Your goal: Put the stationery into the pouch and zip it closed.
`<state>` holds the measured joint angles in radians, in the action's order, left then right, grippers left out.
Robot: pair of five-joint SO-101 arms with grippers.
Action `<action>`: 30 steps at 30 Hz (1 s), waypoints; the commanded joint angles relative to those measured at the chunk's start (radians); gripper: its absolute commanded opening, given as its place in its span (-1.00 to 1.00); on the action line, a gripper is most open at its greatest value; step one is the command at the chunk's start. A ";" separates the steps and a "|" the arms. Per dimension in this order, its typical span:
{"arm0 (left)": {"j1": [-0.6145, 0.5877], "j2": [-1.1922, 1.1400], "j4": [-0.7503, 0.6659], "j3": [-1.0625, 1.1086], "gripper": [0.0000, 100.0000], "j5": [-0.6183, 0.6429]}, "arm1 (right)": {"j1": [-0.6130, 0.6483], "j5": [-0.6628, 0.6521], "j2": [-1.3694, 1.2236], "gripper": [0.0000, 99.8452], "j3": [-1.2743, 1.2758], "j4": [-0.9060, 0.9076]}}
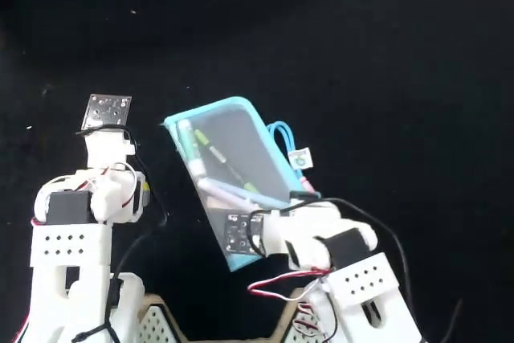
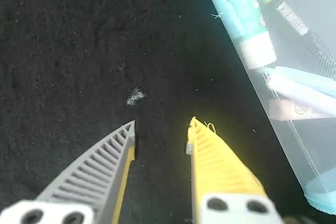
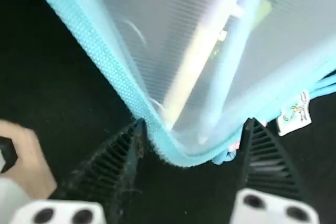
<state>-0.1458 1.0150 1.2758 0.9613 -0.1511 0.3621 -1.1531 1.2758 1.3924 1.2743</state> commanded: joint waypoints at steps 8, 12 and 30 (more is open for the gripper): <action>-0.008 0.011 -0.017 -0.024 -0.67 0.006 | 0.012 -0.017 0.375 -0.43 0.030 0.196; -0.013 0.011 -0.017 -0.024 -0.67 0.009 | -0.029 -0.018 0.533 -0.43 0.171 0.130; -0.007 0.011 -0.017 -0.024 -0.67 0.009 | -0.212 -0.166 -0.090 -0.43 -0.107 0.201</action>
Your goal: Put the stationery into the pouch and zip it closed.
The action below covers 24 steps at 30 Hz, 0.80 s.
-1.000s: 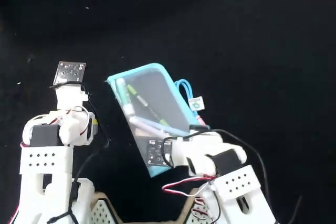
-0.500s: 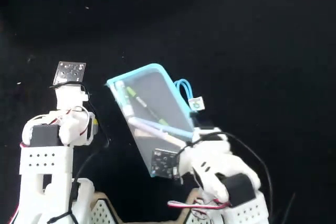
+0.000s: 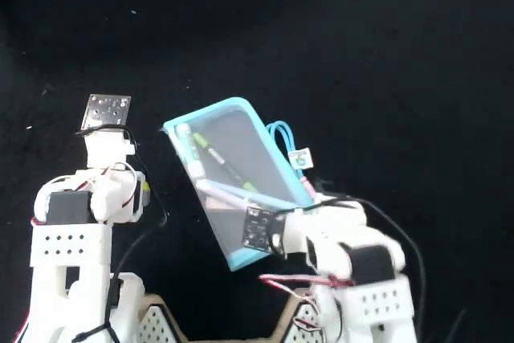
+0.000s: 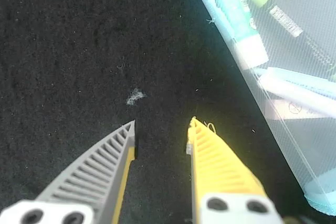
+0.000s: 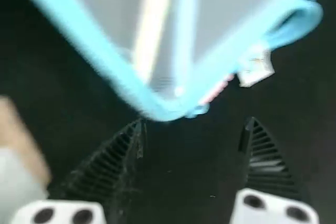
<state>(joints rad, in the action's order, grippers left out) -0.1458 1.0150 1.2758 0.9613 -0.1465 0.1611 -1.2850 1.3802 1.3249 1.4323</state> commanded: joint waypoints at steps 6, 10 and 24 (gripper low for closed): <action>-0.008 0.011 -0.017 -0.024 -0.67 0.005 | -0.011 -0.084 -0.415 -0.43 -0.064 -0.087; -0.007 0.011 -0.017 -0.022 -0.67 0.005 | -0.009 -0.084 -0.433 -0.43 0.004 -0.239; -0.007 0.011 -0.017 -0.021 -0.67 0.005 | 0.215 0.287 -0.191 -0.44 0.031 -0.299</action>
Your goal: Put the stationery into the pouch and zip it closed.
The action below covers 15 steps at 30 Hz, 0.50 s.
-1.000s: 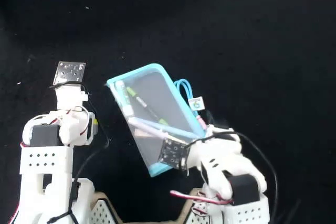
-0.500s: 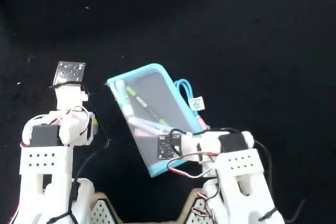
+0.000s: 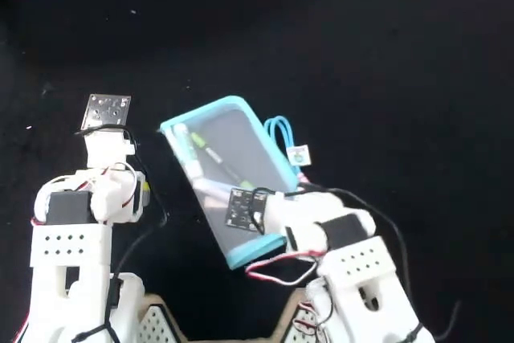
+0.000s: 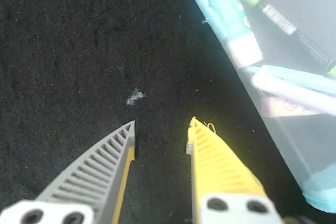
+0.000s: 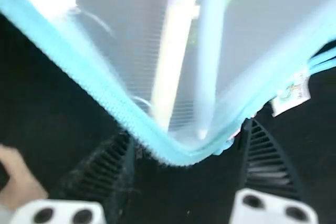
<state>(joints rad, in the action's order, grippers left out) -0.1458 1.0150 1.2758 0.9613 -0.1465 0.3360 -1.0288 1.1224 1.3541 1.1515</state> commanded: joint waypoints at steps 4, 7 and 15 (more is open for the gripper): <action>-0.007 0.011 -0.017 -0.019 -0.67 0.005 | 0.038 0.029 0.147 -0.44 0.077 -0.031; -0.007 0.011 -0.017 -0.019 -0.67 0.005 | 0.037 0.029 0.189 -0.44 0.160 -0.104; -0.007 0.011 -0.015 -0.019 -0.67 0.005 | 0.006 0.032 0.260 -0.81 0.285 -0.315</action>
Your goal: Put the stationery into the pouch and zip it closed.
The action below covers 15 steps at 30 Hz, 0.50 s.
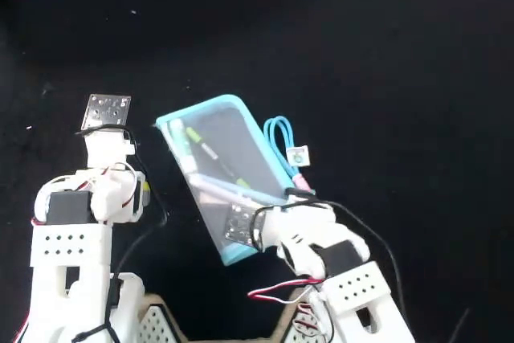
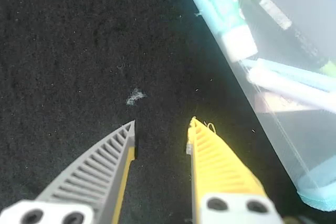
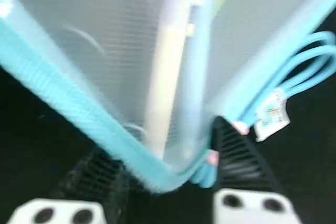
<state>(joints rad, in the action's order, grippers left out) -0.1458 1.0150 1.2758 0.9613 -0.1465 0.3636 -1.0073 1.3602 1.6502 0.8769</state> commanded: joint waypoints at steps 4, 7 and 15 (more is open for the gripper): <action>-0.007 0.011 -0.015 -0.019 -0.67 0.005 | -0.115 0.023 0.041 -0.96 -0.101 -0.031; -0.007 0.011 -0.015 -0.019 -0.67 0.005 | -0.129 0.068 0.036 -0.98 -0.220 0.057; -0.007 0.011 -0.015 -0.019 -0.67 0.005 | -0.049 0.203 0.018 -0.98 -0.578 0.390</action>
<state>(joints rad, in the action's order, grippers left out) -0.1458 1.0150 1.2758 0.9613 -0.1465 0.3007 -0.8569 1.3817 1.2283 1.1976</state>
